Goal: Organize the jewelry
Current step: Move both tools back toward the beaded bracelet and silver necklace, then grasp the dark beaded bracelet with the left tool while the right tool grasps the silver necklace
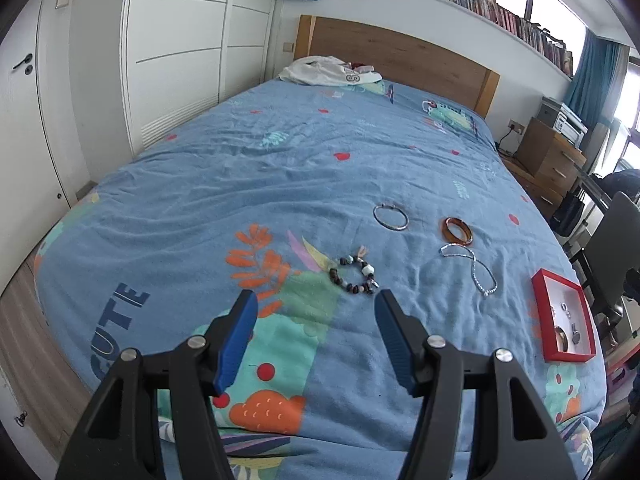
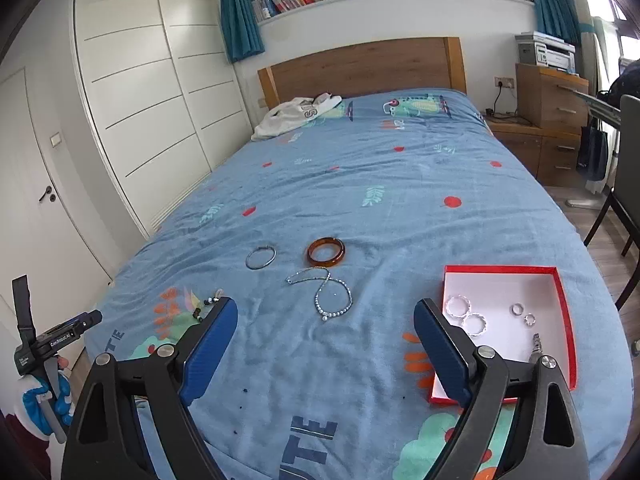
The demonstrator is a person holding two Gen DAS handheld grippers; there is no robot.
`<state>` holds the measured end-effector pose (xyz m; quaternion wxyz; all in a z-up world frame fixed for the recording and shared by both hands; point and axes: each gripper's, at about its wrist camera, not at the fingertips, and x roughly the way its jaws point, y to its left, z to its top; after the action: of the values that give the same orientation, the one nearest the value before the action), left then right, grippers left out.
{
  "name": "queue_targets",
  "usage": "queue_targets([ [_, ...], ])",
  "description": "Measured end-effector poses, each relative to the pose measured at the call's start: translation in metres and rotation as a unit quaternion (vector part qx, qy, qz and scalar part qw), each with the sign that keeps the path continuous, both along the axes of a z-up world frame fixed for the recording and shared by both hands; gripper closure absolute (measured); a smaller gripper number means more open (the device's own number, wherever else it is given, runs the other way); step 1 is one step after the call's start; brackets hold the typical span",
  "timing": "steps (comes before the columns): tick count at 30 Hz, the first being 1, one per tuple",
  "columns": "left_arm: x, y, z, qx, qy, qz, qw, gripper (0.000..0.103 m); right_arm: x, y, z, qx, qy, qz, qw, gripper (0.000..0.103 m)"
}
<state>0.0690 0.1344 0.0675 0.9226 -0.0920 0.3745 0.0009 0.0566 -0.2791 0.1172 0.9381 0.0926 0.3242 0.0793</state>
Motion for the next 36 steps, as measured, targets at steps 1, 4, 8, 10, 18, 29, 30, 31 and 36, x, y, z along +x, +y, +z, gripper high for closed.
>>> queue_targets([
  [1,0.004,-0.002,-0.005,-0.002,0.005,-0.002,1.0000,0.044,0.007,0.002,-0.006,-0.001,0.008,0.003,1.000,0.014],
  [4,0.021,-0.011,-0.024,-0.005,0.026,-0.012,0.9996,0.044,0.028,0.008,-0.024,-0.002,0.028,0.011,1.000,0.014],
  [8,0.045,-0.024,-0.045,-0.010,0.048,-0.029,0.9984,0.044,0.056,0.015,-0.049,0.002,0.055,0.019,0.998,0.014],
  [10,0.059,-0.031,-0.057,-0.015,0.060,-0.038,0.9974,0.044,0.070,0.018,-0.061,0.003,0.067,0.024,0.997,0.014],
  [18,0.114,-0.052,-0.104,-0.024,0.107,-0.055,0.9925,0.044,0.128,0.033,-0.107,-0.002,0.109,0.048,0.993,0.014],
  [29,0.160,-0.057,-0.149,-0.022,0.143,-0.057,0.9878,0.044,0.196,0.045,-0.156,-0.015,0.144,0.069,0.987,0.014],
  [30,0.163,-0.056,-0.151,-0.022,0.144,-0.054,0.9878,0.044,0.201,0.045,-0.159,-0.016,0.147,0.071,0.986,0.014],
  [31,0.165,-0.055,-0.152,-0.022,0.145,-0.053,0.9877,0.044,0.205,0.046,-0.163,-0.015,0.150,0.072,0.986,0.013],
  [36,0.180,-0.055,-0.157,-0.019,0.146,-0.051,0.9877,0.044,0.225,0.050,-0.178,-0.017,0.165,0.079,0.983,0.013],
])
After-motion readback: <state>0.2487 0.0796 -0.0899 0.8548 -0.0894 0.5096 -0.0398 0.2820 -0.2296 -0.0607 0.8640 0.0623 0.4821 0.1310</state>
